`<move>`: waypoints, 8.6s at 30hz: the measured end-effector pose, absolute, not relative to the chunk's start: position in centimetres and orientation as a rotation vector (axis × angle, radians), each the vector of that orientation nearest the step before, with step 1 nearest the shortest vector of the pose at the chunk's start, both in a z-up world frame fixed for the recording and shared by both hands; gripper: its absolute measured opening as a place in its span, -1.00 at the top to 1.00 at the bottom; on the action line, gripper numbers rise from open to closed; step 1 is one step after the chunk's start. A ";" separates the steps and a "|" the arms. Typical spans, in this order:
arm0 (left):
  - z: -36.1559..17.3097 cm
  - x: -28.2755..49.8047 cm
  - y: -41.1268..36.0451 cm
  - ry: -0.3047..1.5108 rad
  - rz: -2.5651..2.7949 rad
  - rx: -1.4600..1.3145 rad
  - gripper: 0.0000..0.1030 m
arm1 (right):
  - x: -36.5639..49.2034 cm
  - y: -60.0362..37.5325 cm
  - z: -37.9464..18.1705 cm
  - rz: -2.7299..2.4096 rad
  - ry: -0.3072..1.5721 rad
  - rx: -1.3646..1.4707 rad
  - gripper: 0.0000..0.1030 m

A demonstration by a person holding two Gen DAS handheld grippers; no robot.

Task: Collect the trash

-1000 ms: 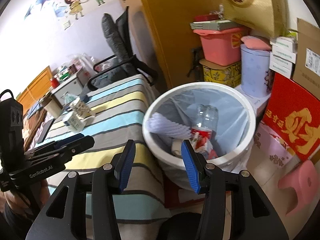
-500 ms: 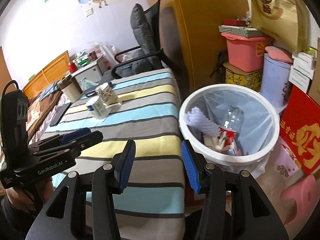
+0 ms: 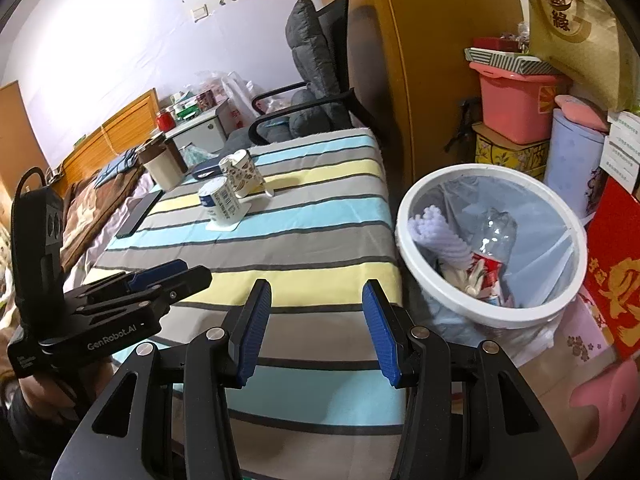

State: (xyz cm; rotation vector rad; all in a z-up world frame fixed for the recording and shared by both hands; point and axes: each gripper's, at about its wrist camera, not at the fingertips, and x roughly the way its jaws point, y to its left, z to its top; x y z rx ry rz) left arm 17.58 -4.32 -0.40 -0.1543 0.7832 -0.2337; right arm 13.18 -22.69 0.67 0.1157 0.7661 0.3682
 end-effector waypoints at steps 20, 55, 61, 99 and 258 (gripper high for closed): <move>-0.1 19.0 0.9 0.778 -0.108 -0.185 0.15 | 15.2 -19.9 1.3 0.426 0.765 0.069 0.03; -2.0 29.9 5.2 0.801 -0.024 -0.214 0.06 | 23.2 -15.1 0.7 0.521 0.793 -0.039 0.03; -1.0 27.3 6.9 0.788 -0.003 -0.225 0.06 | 24.3 -13.5 0.6 0.536 0.787 -0.094 0.03; -0.8 23.6 8.7 0.787 0.008 -0.249 0.06 | 26.3 -11.5 2.4 0.570 0.713 -0.123 0.55; 1.3 9.4 -5.1 0.735 -0.144 -0.083 0.02 | 6.6 -23.6 1.9 0.272 0.684 0.037 0.23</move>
